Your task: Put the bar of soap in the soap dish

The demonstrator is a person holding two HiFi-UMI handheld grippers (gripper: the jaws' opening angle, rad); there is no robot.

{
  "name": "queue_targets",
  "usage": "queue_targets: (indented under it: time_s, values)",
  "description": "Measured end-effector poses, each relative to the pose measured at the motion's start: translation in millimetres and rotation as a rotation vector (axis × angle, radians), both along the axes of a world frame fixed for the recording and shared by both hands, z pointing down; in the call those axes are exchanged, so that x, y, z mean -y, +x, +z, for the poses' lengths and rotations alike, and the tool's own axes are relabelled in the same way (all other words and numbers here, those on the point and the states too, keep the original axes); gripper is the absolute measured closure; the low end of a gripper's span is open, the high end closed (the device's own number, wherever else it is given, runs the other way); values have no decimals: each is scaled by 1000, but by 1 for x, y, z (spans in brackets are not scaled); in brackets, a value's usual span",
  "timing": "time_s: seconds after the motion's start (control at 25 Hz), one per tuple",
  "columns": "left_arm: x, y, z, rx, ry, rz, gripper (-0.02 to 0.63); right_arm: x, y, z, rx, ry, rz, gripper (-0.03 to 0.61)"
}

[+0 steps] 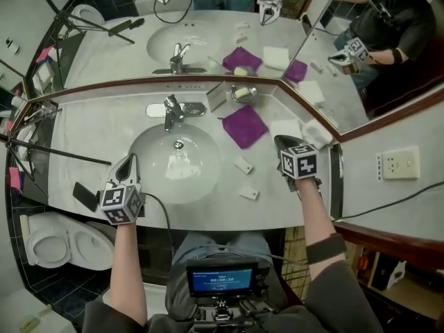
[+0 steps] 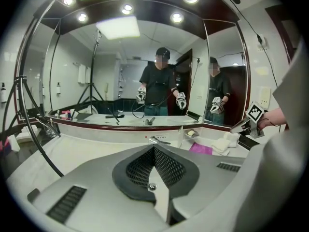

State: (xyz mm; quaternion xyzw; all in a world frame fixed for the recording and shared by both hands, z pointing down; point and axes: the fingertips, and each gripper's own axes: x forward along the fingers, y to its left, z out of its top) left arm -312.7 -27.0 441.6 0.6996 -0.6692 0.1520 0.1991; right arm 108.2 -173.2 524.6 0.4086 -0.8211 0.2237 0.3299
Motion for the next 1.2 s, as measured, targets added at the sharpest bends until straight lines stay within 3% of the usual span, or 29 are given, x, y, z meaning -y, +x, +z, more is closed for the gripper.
queue_targets:
  time_s: [0.16,0.24,0.36,0.52,0.84,1.2]
  values:
    - [-8,0,0,11,6,-48,612,34,-17,1,-115,83,-144,547]
    - [-15,1,4,14,1,-88,612,50,-32,1,-163,120,-248,469]
    - [-24,9,13,22,-18,-137,612,69,-54,-2,-234,175,-388,402]
    - [-31,22,25,6,-33,-187,612,100,-73,8,-292,215,-461,317]
    - [-41,38,47,19,-63,-218,612,148,-107,47,-425,331,-707,288]
    - [-40,43,62,7,-73,-241,612,166,-131,72,-529,358,-1033,299]
